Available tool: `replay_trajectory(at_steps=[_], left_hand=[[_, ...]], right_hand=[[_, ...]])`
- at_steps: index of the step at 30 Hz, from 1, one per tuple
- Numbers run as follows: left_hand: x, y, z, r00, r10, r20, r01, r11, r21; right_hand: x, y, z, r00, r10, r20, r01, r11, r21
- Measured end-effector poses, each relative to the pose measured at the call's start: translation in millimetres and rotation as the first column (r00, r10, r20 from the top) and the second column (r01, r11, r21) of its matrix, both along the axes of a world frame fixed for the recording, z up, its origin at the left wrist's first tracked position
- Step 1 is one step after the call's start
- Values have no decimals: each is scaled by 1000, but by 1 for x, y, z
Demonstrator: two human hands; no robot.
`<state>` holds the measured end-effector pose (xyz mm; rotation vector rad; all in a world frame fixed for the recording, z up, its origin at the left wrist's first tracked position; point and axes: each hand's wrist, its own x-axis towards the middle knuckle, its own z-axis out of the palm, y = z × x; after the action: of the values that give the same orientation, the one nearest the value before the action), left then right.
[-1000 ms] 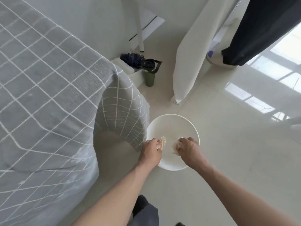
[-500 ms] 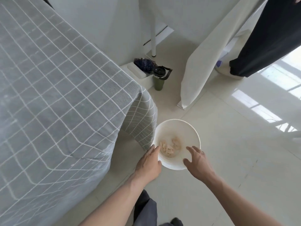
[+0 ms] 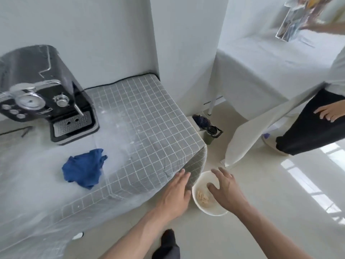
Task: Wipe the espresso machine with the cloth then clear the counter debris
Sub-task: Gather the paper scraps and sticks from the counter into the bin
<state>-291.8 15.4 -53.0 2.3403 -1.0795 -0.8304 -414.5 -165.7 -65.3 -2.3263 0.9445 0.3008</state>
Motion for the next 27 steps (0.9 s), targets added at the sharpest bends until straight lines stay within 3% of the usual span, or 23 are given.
replay_trajectory(at_steps=[6, 12, 17, 27], left_hand=[[38, 57, 81, 977, 196, 81, -190, 979, -73], [83, 131, 120, 901, 406, 155, -396, 914, -90], [128, 208, 141, 832, 512, 216, -509, 858, -72], [240, 368, 124, 717, 637, 283, -676, 734, 61]], right_hand=[[64, 46, 94, 976, 195, 99, -185, 977, -106], [132, 118, 149, 915, 368, 167, -351, 928, -126], [198, 179, 166, 849, 493, 189, -475, 869, -137], [348, 320, 143, 738, 652, 176, -647, 757, -90]])
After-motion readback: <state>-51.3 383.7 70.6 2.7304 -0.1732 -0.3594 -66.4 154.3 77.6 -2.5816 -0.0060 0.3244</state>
